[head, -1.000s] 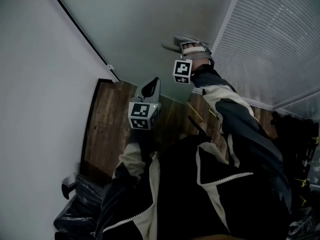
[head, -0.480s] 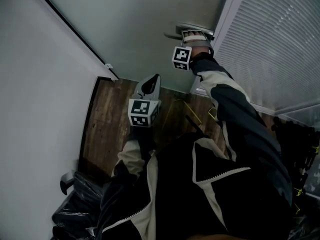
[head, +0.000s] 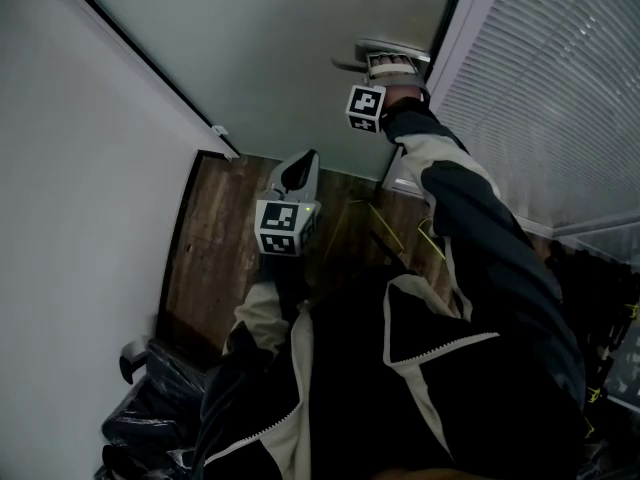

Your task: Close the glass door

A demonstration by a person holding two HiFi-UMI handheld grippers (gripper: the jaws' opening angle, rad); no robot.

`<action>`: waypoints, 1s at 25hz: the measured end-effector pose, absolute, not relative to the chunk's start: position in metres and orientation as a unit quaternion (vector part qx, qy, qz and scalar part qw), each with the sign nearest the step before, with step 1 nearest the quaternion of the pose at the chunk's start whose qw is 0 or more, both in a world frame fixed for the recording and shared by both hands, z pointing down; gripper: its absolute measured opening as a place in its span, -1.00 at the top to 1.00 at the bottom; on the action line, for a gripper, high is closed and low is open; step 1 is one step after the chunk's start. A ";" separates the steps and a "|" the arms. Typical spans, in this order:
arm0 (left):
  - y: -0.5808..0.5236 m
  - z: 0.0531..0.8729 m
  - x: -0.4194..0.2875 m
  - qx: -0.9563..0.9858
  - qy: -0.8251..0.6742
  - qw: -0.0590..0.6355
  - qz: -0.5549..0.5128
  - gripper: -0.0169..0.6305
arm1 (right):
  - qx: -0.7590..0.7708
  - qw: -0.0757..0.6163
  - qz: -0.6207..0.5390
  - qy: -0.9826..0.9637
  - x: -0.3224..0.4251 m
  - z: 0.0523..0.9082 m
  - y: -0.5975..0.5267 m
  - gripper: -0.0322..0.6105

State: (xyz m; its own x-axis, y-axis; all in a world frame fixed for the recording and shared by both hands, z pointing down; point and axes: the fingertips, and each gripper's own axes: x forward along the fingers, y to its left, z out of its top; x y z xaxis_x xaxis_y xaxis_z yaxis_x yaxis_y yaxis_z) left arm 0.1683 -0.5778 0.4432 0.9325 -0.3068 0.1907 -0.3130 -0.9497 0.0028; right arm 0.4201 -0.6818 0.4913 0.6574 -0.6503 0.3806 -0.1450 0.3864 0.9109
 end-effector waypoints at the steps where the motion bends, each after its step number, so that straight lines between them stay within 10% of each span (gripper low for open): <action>1: -0.577 0.444 0.168 0.983 -0.158 0.016 0.095 0.93 | 0.527 0.742 -0.170 -0.377 0.420 0.491 -0.682 0.52; 12: -0.575 0.439 0.144 0.978 -0.186 0.022 0.091 0.93 | 0.596 0.647 -0.108 -0.463 0.402 0.487 -0.664 0.18; 21: -0.604 0.426 0.086 0.967 -0.243 0.050 0.060 0.93 | 0.676 0.126 0.069 -0.723 0.224 0.415 -0.610 0.57; 25: -0.613 0.412 0.058 0.963 -0.263 0.047 0.045 0.93 | 0.658 0.054 0.087 -0.746 0.162 0.405 -0.591 0.86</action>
State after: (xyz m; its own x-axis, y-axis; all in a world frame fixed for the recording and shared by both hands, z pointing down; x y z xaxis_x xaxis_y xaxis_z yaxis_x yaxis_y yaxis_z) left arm 0.0578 -0.6130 0.4121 0.8578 -0.5017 0.1122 -0.5103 -0.8574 0.0676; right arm 0.1619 -0.5906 0.4049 -0.1281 -0.9725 0.1946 -0.9912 0.1190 -0.0580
